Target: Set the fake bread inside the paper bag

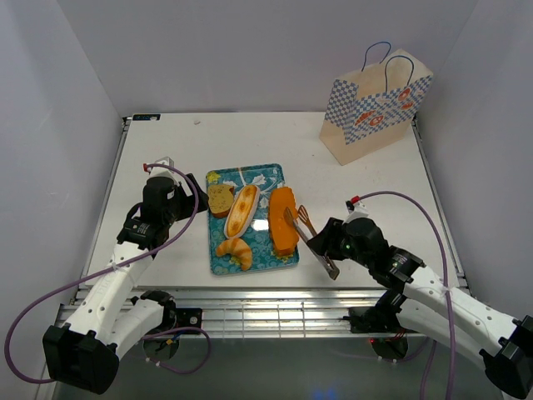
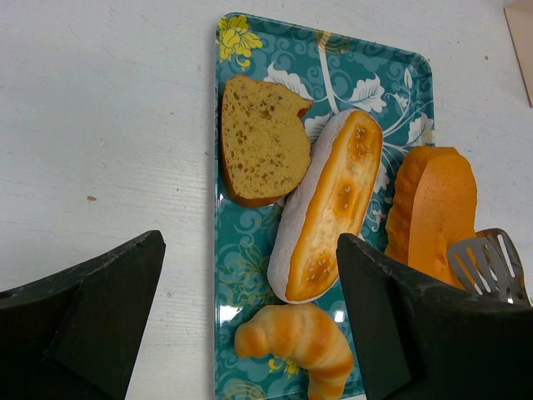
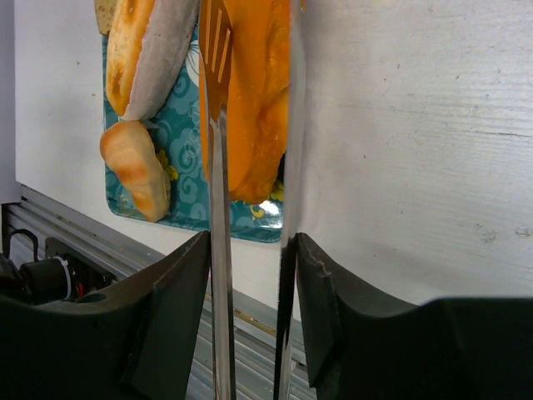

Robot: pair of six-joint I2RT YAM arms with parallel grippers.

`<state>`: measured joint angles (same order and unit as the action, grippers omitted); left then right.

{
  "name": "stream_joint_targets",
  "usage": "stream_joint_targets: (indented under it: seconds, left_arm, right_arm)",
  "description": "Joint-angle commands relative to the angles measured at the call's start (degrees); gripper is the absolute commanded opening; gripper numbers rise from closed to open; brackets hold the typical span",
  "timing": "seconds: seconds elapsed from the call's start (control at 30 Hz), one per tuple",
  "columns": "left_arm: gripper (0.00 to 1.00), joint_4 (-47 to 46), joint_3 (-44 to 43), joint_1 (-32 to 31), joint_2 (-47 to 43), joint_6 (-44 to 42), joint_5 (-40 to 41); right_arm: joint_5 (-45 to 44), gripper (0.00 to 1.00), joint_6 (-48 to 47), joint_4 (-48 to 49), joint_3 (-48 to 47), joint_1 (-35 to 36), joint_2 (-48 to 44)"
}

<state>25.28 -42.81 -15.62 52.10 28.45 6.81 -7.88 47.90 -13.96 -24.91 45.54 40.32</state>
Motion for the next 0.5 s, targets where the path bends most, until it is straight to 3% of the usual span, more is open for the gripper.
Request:
stream_joint_targets:
  seconds: [0.0,0.2,0.47]
  left_arm:
    - [0.95,0.1,-0.3,-0.3,-0.5,-0.5,-0.6]
    - [0.95,0.1,-0.3,-0.4,-0.6,-0.5,-0.7]
    - [0.95,0.1,-0.3,-0.4,-0.6,-0.6,-0.9]
  right_arm:
    - [3.0,0.48,1.0,6.3,0.3,-0.5,-1.1]
    - [2.9,0.33,-0.5,6.3,-0.9,-0.5,-1.8]
    - [1.6,0.24,-8.0,1.7,-8.1,-0.5,1.1]
